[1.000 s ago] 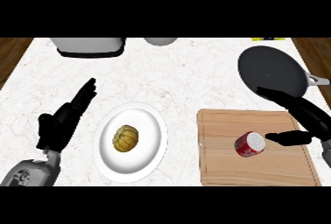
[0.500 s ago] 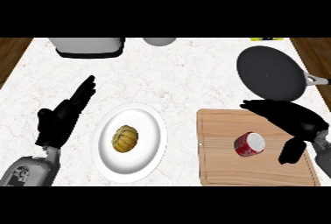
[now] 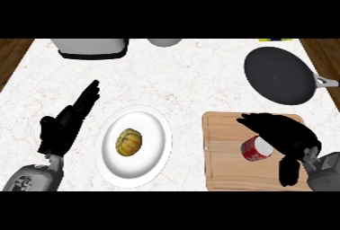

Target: Pick the can from the cutting board and place it in the pan

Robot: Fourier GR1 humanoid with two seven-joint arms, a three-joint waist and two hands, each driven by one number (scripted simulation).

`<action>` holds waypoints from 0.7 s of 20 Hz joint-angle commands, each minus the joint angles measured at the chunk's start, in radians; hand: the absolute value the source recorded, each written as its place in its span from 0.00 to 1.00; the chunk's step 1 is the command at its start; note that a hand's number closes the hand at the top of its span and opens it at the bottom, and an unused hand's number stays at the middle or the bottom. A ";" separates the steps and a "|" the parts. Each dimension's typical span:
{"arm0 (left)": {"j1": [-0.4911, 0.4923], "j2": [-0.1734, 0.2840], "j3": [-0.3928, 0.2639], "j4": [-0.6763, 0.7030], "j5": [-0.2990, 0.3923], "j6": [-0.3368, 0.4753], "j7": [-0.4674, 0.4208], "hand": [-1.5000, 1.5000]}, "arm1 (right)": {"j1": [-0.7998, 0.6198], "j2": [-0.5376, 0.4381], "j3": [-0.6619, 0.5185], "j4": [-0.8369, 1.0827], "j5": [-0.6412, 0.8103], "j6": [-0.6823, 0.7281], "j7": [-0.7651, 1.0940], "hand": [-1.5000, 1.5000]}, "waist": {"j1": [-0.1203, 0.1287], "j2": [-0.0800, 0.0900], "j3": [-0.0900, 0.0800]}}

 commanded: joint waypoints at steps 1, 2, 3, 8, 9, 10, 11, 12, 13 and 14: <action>0.015 -0.018 0.020 -0.038 -0.013 -0.017 0.021 0.50 | 0.052 0.066 -0.007 -0.035 0.099 0.020 0.055 0.00 | 0.003 0.001 0.001; 0.043 -0.011 0.024 0.014 -0.021 -0.051 -0.060 0.50 | 0.016 0.045 -0.057 0.008 0.087 0.062 0.012 0.00 | 0.004 0.002 0.000; -0.033 -0.045 0.022 0.059 -0.027 -0.037 -0.044 0.50 | 0.023 0.061 -0.039 -0.001 0.129 0.045 0.028 0.00 | 0.001 0.002 0.001; -0.011 -0.070 0.039 -0.010 -0.061 -0.026 0.027 0.50 | 0.120 0.102 -0.043 -0.017 0.233 0.046 -0.008 0.00 | 0.002 0.002 0.001; -0.037 -0.045 0.051 -0.022 -0.059 -0.052 0.074 0.50 | 0.146 0.090 -0.059 -0.033 0.245 0.026 -0.019 0.00 | 0.001 0.002 0.001; -0.016 -0.053 0.075 0.033 -0.051 -0.074 -0.009 0.50 | 0.120 0.103 -0.078 0.013 0.264 0.041 -0.068 0.00 | 0.002 0.002 0.001; 0.042 -0.079 0.037 -0.018 -0.085 -0.037 -0.018 0.50 | 0.161 0.115 -0.068 0.021 0.293 -0.012 -0.053 0.00 | 0.003 0.002 0.001; 0.052 -0.086 0.037 -0.031 -0.097 -0.039 -0.015 0.50 | 0.146 0.132 -0.070 -0.012 0.310 0.038 -0.035 0.00 | 0.003 0.002 0.001; -0.028 -0.064 0.086 0.024 -0.047 -0.091 0.019 0.50 | 0.171 0.100 -0.117 -0.001 0.292 0.014 -0.095 0.00 | 0.000 0.002 0.001; 0.037 -0.081 0.054 -0.065 -0.080 -0.055 0.034 0.50 | 0.172 0.180 -0.050 0.039 0.359 -0.031 -0.056 0.00 | 0.005 0.002 0.001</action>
